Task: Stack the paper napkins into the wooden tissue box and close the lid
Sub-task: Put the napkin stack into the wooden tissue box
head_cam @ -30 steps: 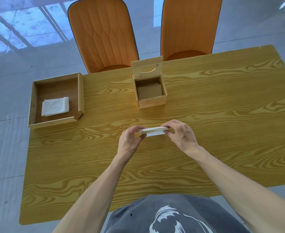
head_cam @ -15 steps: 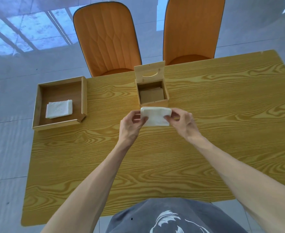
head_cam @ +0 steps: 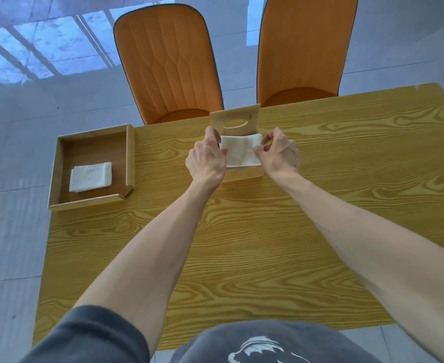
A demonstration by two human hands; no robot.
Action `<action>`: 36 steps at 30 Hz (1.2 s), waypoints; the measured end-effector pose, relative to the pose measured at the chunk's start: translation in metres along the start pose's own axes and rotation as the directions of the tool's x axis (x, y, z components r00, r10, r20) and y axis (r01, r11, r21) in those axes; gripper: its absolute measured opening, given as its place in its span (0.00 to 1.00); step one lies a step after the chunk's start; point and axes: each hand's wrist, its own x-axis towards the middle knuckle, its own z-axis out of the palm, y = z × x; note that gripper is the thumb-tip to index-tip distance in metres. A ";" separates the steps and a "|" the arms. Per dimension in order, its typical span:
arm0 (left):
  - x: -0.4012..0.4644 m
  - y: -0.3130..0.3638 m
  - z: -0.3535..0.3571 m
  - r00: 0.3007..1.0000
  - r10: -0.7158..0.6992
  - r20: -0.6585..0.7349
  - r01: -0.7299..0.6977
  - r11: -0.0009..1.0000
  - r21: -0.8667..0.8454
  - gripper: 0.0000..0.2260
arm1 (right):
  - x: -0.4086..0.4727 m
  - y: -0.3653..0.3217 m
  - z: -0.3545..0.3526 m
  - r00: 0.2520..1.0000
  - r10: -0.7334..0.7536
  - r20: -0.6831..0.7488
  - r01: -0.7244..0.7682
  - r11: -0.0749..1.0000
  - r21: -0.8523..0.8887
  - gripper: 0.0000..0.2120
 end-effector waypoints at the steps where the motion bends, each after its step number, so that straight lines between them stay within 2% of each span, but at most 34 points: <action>1: 0.002 0.001 0.003 0.999 0.037 0.005 -0.037 0.999 0.035 0.06 | 0.002 0.000 0.003 1.000 -0.008 -0.005 0.008 0.999 -0.035 0.08; 2: 0.003 0.002 0.006 0.997 0.071 0.012 -0.072 0.995 0.069 0.05 | 0.004 0.000 0.006 1.000 -0.019 -0.004 0.018 0.998 -0.061 0.07; 5: 0.006 0.000 0.015 0.989 0.138 0.060 -0.146 0.976 0.162 0.12 | 0.007 -0.003 0.012 0.997 -0.078 0.016 0.079 0.986 -0.144 0.05; 8: 0.007 -0.004 0.023 0.979 0.162 0.124 -0.191 0.942 0.277 0.15 | 0.009 -0.005 0.018 0.986 -0.158 0.046 0.164 0.945 -0.284 0.10; 11: 0.010 -0.007 0.028 0.966 0.196 0.171 -0.247 0.898 0.364 0.15 | 0.012 -0.004 0.022 0.974 -0.169 0.154 0.213 0.916 -0.340 0.14; 14: 0.010 -0.006 0.030 0.948 0.221 0.228 -0.301 0.852 0.429 0.13 | 0.016 -0.007 0.024 0.951 -0.230 0.207 0.305 0.815 -0.492 0.10; 18: 0.010 -0.005 0.030 0.925 0.251 0.286 -0.367 0.785 0.499 0.13 | 0.014 -0.019 0.023 0.917 -0.229 0.327 0.392 0.670 -0.630 0.09; 20: 0.011 -0.006 0.028 0.916 0.257 0.309 -0.386 0.773 0.504 0.13 | 0.013 -0.017 0.024 0.906 -0.245 0.345 0.418 0.654 -0.631 0.09; 23: 0.009 -0.014 0.026 0.905 0.279 0.321 -0.404 0.800 0.445 0.12 | 0.014 -0.004 0.026 0.912 -0.305 0.276 0.409 0.741 -0.532 0.10; 26: 0.005 -0.027 0.023 0.901 0.295 0.318 -0.412 0.815 0.409 0.19 | 0.015 0.012 0.029 0.907 -0.343 0.243 0.418 0.798 -0.434 0.16; 29: 0.003 -0.034 0.020 0.858 0.326 0.396 -0.471 0.806 0.357 0.23 | 0.017 0.017 0.026 0.869 -0.380 0.317 0.490 0.748 -0.448 0.17; 33: 0.004 -0.033 0.018 0.776 0.380 0.504 -0.585 0.732 0.348 0.27 | 0.021 0.012 0.019 0.817 -0.380 0.433 0.561 0.694 -0.451 0.21; 36: 0.004 -0.032 0.019 0.765 0.380 0.520 -0.592 0.733 0.335 0.28 | 0.021 0.010 0.016 0.804 -0.369 0.467 0.577 0.676 -0.459 0.23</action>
